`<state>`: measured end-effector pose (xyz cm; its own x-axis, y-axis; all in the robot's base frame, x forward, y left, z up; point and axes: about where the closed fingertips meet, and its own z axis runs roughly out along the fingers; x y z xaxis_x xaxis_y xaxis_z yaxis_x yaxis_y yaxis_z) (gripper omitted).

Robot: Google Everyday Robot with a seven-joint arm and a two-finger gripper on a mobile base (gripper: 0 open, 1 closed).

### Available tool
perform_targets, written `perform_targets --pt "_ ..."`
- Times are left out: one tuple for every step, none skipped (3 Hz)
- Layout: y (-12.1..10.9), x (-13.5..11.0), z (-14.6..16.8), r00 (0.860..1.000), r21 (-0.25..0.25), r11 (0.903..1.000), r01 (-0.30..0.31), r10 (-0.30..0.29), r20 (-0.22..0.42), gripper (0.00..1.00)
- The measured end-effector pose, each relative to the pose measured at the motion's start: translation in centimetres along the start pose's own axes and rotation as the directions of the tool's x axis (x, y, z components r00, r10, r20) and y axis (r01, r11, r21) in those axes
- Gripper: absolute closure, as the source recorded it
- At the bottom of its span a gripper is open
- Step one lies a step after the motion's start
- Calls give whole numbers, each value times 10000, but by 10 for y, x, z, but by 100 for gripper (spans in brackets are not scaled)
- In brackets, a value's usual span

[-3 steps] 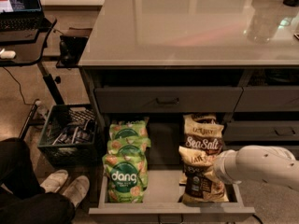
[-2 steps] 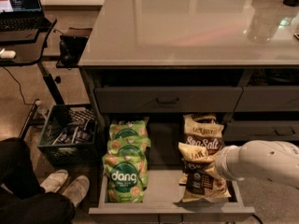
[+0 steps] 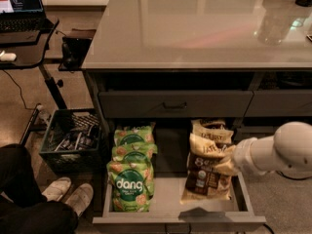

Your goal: Pick brown chip bag from middle drawer and place on counter

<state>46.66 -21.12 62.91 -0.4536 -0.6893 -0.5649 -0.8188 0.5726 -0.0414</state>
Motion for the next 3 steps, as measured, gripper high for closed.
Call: perform_targets --pt "-24 -24 -15 9936 -324 9976 614 -580 968 100" --pt "-34 -41 -25 9823 -331 9936 1079 -1014 1577 100" --pt "-35 -42 -26 9814 -305 9931 1128 -1066 1594 100"
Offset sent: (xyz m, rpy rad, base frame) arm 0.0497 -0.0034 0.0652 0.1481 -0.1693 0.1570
